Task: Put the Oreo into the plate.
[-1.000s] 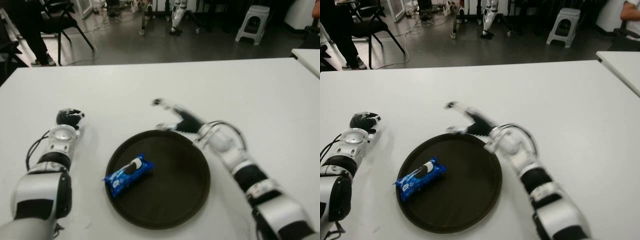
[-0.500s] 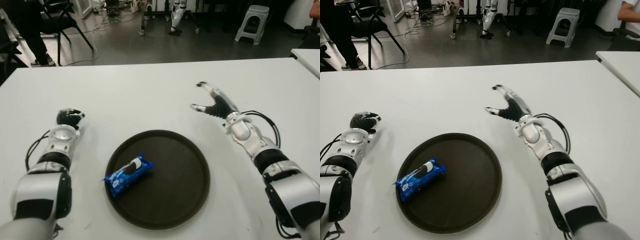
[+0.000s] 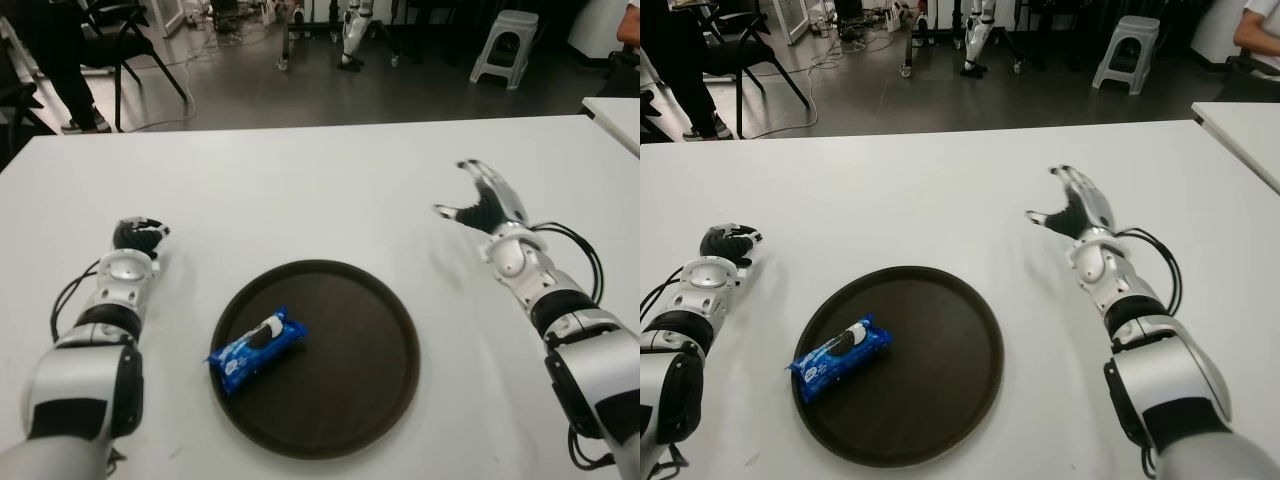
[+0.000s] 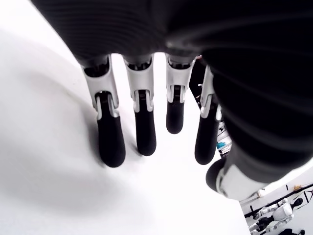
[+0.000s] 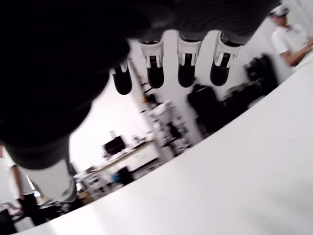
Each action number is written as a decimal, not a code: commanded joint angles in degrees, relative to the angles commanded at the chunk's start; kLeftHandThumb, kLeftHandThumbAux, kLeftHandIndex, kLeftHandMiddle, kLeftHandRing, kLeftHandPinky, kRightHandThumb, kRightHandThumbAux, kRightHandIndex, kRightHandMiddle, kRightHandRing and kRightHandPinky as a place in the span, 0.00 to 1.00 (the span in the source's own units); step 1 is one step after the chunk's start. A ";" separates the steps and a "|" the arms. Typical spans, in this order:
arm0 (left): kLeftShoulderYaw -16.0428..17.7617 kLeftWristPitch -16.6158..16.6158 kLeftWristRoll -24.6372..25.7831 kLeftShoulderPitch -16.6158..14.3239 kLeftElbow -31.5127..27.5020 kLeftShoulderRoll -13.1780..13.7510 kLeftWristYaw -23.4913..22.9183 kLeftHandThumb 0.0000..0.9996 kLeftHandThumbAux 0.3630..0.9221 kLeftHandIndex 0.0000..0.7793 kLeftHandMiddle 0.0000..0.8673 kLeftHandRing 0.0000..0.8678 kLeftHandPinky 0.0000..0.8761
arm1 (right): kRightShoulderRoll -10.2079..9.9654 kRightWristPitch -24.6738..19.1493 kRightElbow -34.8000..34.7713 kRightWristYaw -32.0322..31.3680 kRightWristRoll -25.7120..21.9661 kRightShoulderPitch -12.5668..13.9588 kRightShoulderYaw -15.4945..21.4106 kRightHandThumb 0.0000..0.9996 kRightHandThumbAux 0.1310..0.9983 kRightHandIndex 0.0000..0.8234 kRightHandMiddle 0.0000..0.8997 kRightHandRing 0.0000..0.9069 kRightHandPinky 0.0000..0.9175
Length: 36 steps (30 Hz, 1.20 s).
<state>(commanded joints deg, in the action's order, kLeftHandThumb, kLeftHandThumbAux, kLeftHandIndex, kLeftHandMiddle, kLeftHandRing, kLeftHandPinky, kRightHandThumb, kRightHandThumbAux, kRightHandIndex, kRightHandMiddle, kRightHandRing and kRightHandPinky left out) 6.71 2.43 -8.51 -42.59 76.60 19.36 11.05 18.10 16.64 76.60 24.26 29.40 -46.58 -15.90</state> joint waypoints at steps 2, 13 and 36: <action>0.04 0.04 0.04 0.12 0.01 0.07 -0.13 0.68 0.64 0.52 0.24 0.25 0.27 | 0.12 -1.22 0.40 0.72 -0.36 0.30 0.45 0.19 0.62 0.00 0.00 0.00 0.00; -0.02 -0.37 -0.13 0.35 0.22 0.50 -0.11 0.68 0.64 0.51 0.21 0.23 0.23 | -0.20 -6.15 1.56 5.09 -1.08 2.68 1.79 0.15 0.62 0.00 0.00 0.00 0.00; -0.03 0.84 0.00 1.17 0.00 0.57 -0.87 0.68 0.64 0.51 0.22 0.23 0.22 | -2.31 -4.14 1.22 0.26 -9.87 3.33 11.70 0.28 0.67 0.06 0.07 0.08 0.10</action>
<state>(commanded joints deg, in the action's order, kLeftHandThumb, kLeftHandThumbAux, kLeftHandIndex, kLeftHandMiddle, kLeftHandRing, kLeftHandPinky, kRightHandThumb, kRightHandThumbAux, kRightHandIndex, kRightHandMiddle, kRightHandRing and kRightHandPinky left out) 6.68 3.26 -8.50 -41.42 76.60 19.92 10.17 15.80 12.50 77.82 24.51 19.54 -43.25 -4.20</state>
